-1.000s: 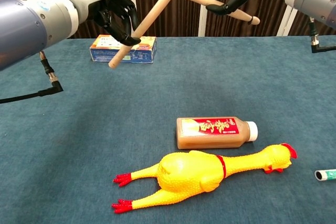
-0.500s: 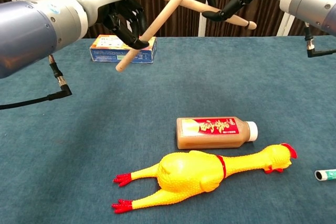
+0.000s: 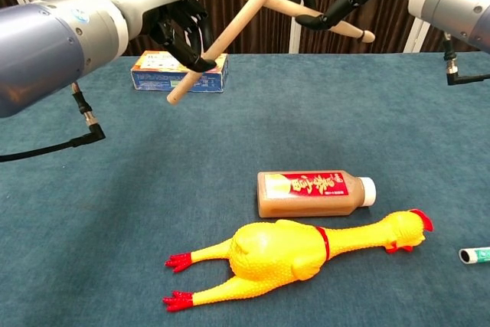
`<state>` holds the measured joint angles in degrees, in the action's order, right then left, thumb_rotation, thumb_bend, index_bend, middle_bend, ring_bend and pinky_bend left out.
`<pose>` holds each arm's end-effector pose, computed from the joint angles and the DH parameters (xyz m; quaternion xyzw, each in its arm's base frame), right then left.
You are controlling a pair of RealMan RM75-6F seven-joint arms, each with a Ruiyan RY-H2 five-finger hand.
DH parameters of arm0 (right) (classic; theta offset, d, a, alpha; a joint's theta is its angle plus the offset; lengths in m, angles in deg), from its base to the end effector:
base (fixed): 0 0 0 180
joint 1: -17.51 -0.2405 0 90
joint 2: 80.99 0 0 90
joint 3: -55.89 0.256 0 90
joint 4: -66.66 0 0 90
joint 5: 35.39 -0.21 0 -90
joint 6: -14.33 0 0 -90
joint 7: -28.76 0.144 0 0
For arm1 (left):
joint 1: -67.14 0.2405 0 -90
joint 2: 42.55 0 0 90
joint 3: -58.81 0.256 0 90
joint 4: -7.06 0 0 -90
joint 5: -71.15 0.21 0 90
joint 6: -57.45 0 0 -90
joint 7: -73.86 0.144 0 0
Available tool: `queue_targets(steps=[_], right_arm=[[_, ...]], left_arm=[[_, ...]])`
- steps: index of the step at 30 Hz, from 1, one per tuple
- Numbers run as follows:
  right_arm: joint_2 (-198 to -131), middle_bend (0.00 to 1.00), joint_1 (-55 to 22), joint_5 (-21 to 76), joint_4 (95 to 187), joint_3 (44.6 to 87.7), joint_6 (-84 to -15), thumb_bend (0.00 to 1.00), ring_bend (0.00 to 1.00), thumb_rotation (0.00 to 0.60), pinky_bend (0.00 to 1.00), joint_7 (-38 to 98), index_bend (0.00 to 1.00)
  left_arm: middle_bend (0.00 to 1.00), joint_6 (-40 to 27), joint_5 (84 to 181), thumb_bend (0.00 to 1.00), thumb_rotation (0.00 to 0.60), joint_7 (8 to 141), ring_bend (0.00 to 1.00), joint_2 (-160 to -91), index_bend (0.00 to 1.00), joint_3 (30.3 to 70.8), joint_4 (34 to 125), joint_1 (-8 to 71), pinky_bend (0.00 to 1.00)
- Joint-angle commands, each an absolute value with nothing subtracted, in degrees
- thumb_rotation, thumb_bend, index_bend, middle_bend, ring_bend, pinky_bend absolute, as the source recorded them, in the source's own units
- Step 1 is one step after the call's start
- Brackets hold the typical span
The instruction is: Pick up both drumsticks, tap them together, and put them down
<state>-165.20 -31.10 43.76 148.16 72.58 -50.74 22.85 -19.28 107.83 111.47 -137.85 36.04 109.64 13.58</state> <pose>-0.0761 -0.3868 0.0578 0.6977 -0.2469 0.5443 0.3950 -0.0299 0.3410 0.0036 -0.6209 -0.4650 -0.4469 0.4456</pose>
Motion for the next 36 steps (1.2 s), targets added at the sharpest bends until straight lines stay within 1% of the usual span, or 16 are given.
queue_targets(steps=[1,5,8,11,14,18,21,29,36], right_arm=[[-164.8,0.62,-30.58,43.14,147.33,72.49,-50.64,0.46,0.41,0.6,0.07,23.27,0.67],[-164.13,0.62,-29.25,42.38,144.33,71.54,-50.24,0.46,0.41,0.6,0.07,24.62,0.67],[-164.33,0.62,-27.54,42.56,141.04,70.59,-51.45,0.46,0.41,0.6,0.07,27.02,0.67],[-165.16,0.62,-26.04,43.83,137.51,69.68,-53.46,0.46,0.41,0.6,0.07,30.55,0.67],[-165.9,0.62,-24.95,45.5,133.58,68.45,-54.94,0.46,0.41,0.6,0.07,33.22,0.67],[-167.03,0.62,-23.98,48.55,128.6,66.08,-56.41,0.46,0.41,0.6,0.07,35.6,0.67],[-168.0,0.62,-23.23,50.03,126.65,64.78,-57.37,0.46,0.41,0.6,0.07,37.58,0.68],[-169.27,0.62,-22.14,51.66,124.77,63.01,-57.91,0.46,0.41,0.6,0.07,39.45,0.68],[-168.84,0.62,-22.05,51.97,125.0,63.18,-57.9,0.46,0.41,0.6,0.08,39.37,0.68]], left_arm=[[0.59,-16.75,108.25,0.49,0.6,110.2,0.1,-135.71,0.63,37.32,111.5,14.67,0.0],[0.59,-14.36,112.35,0.49,0.6,108.73,0.1,-131.22,0.63,41.21,112.11,17.1,0.0],[0.59,-13.35,115.2,0.49,0.6,107.12,0.1,-127.85,0.63,44.02,111.34,19.33,0.0],[0.59,-12.53,118.27,0.49,0.6,106.8,0.1,-125.12,0.63,47.25,108.11,21.07,0.0],[0.59,-10.14,119.3,0.49,0.6,106.51,0.1,-123.46,0.63,50.18,104.46,22.25,0.0],[0.59,-7.52,121.35,0.49,0.6,107.46,0.1,-123.49,0.63,53.98,97.38,23.14,0.0],[0.59,-5.73,121.34,0.49,0.6,106.81,0.1,-124.81,0.63,54.89,93.03,23.64,0.0],[0.59,-2.45,123.71,0.49,0.6,107.58,0.1,-129.09,0.63,57.08,83.66,23.73,0.0],[0.58,0.14,121.52,0.49,0.6,108.44,0.1,-133.38,0.63,56.54,78.64,24.05,0.0]])
